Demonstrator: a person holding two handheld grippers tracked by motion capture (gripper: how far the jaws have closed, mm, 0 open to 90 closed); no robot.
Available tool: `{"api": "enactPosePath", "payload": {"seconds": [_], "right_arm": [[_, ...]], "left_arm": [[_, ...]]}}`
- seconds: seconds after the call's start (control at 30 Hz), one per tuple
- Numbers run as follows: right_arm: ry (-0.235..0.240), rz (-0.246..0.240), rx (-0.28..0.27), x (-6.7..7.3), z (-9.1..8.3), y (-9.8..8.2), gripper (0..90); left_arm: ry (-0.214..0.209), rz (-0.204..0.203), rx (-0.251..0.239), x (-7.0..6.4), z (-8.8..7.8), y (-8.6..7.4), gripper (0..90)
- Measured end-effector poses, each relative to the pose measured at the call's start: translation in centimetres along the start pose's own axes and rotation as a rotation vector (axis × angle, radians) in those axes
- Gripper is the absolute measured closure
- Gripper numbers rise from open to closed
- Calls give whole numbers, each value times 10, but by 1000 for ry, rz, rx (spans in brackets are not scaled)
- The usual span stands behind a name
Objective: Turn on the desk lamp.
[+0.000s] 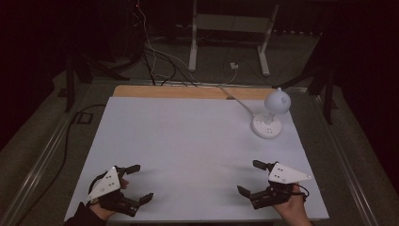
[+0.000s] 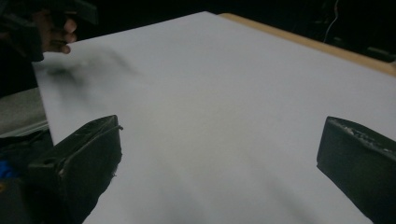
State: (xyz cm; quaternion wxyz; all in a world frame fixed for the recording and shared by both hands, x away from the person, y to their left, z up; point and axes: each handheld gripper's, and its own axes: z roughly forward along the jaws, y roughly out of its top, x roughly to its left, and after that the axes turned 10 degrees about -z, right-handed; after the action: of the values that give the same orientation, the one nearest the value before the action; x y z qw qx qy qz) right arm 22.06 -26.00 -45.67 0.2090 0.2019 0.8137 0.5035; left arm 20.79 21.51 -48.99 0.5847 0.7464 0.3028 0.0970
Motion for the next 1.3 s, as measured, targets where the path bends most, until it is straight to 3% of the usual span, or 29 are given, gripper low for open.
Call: {"api": "enactPosePath", "payload": {"seconds": [0.23,0.47,1.3], "right_arm": [[-41,-10,-31,-10,-5,12,1],[-78,-28,-27,-17,-6,17,1],[-205,68,-23,-64,-4,16,0]], "left_arm": [[0,-3,-2,0,0,0,4],[2,-3,-2,0,0,0,4],[0,-1,-1,0,0,0,4]]}}
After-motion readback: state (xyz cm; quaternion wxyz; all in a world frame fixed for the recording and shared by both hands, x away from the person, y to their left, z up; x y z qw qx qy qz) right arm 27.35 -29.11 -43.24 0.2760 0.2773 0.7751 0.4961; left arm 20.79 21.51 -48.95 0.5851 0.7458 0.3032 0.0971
